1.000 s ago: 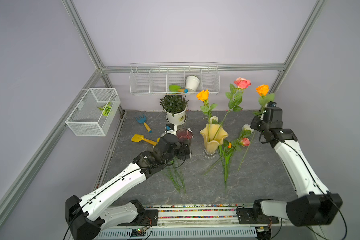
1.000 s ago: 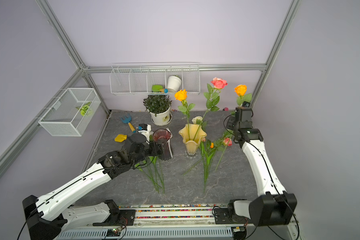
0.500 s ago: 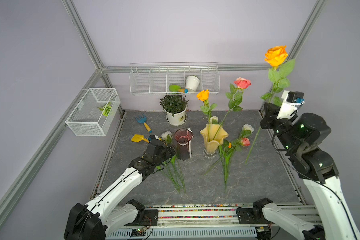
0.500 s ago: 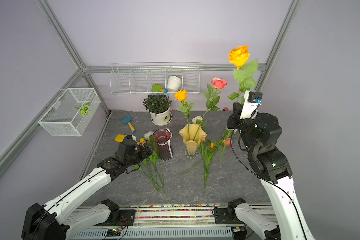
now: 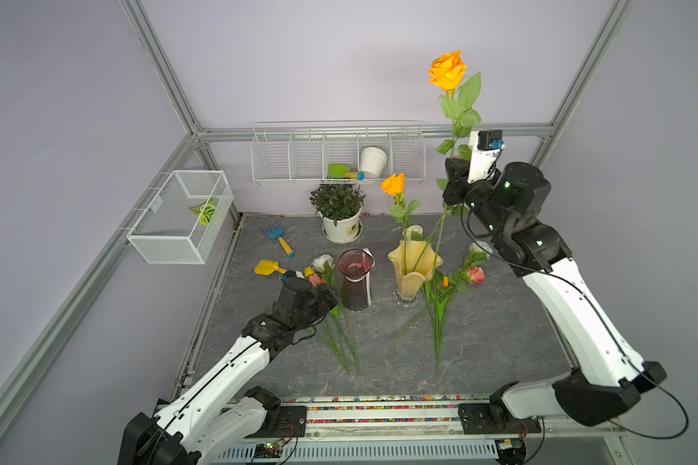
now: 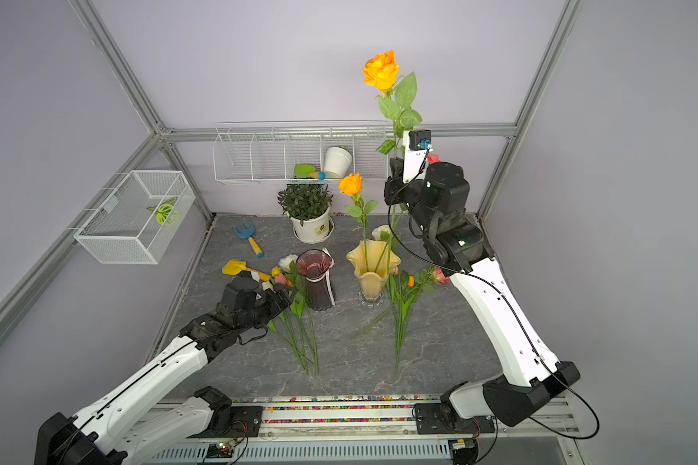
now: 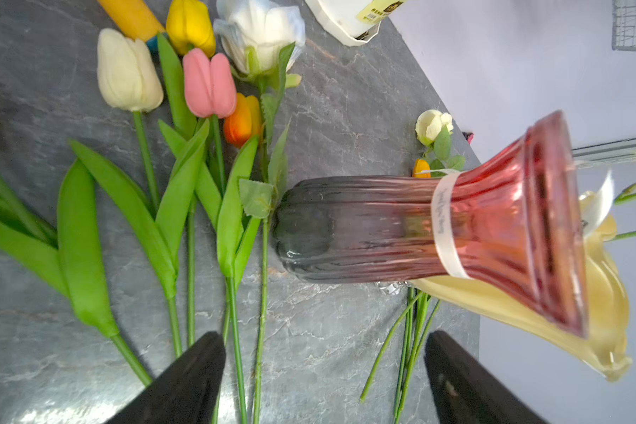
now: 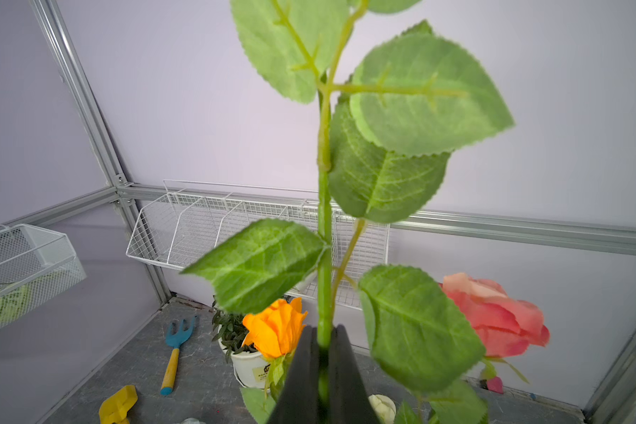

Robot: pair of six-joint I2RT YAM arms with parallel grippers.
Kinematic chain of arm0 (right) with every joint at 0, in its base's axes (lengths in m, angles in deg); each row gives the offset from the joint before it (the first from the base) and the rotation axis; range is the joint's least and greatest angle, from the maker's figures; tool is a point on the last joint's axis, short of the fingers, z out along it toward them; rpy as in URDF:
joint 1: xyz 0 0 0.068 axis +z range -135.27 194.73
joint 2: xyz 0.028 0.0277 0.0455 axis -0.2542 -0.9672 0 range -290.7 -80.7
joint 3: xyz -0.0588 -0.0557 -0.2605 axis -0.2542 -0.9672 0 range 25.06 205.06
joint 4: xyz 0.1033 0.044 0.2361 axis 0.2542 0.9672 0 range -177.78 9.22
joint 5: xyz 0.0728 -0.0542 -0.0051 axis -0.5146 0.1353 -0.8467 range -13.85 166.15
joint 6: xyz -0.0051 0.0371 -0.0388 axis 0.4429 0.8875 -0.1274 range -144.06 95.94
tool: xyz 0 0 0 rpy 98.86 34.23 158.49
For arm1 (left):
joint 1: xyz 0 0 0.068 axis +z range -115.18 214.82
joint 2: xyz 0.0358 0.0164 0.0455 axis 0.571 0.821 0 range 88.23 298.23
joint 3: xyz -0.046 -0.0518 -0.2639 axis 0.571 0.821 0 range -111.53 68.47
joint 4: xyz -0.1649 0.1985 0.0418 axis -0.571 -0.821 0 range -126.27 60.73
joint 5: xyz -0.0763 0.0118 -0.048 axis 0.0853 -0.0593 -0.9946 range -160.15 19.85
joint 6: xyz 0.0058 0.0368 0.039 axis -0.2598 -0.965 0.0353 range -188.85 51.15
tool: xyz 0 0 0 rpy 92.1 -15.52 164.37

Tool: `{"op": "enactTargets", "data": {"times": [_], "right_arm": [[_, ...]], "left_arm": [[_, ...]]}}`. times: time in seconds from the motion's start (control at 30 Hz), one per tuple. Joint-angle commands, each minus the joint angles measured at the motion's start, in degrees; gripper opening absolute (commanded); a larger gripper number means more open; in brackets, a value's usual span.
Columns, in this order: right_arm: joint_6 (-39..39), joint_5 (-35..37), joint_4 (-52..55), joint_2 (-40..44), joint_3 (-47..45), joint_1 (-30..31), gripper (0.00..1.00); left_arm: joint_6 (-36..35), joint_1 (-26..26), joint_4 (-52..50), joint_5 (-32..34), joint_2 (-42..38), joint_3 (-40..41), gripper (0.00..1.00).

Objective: Arrange the flowers in different vases according to their variety
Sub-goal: Insert the flower into the vase.

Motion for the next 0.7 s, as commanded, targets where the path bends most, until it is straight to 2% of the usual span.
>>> {"op": "enactTargets", "data": {"times": [0.0,0.2,0.43,0.47,0.53,0.57,0.67], "right_arm": [[-0.85,0.28,-5.86,-1.77,1.46,0.29,0.00],[0.33,-0.51,-9.14,-4.73,-2.56,0.18,0.00],[1.83,-0.92,-14.43,-0.47,-17.28,0.50,0.01],[1.91,-1.30,-15.52,0.39,-19.67,0.63,0.06],[2.41,-1.98,-16.82,2.20,-24.14,0.64,0.26],[2.68,-2.07,-16.64,2.77,-25.41,0.62,0.33],[3.25,-2.57,-13.37,3.99,-26.75,0.70,0.47]], "left_arm": [[3.02,0.03,-2.96,-0.60,-2.63,1.81,0.90],[4.57,0.02,-4.30,-0.57,-6.31,4.97,0.90],[7.33,-0.07,-5.47,-0.20,-5.99,6.53,0.90],[7.62,-0.05,-5.86,-0.07,-5.44,6.39,0.89],[7.99,-0.05,-6.19,0.01,-4.11,6.46,0.89],[8.29,-0.11,-6.16,0.03,-3.36,6.45,0.89],[8.74,-0.05,-5.50,-0.11,-1.22,6.42,0.88]]}}
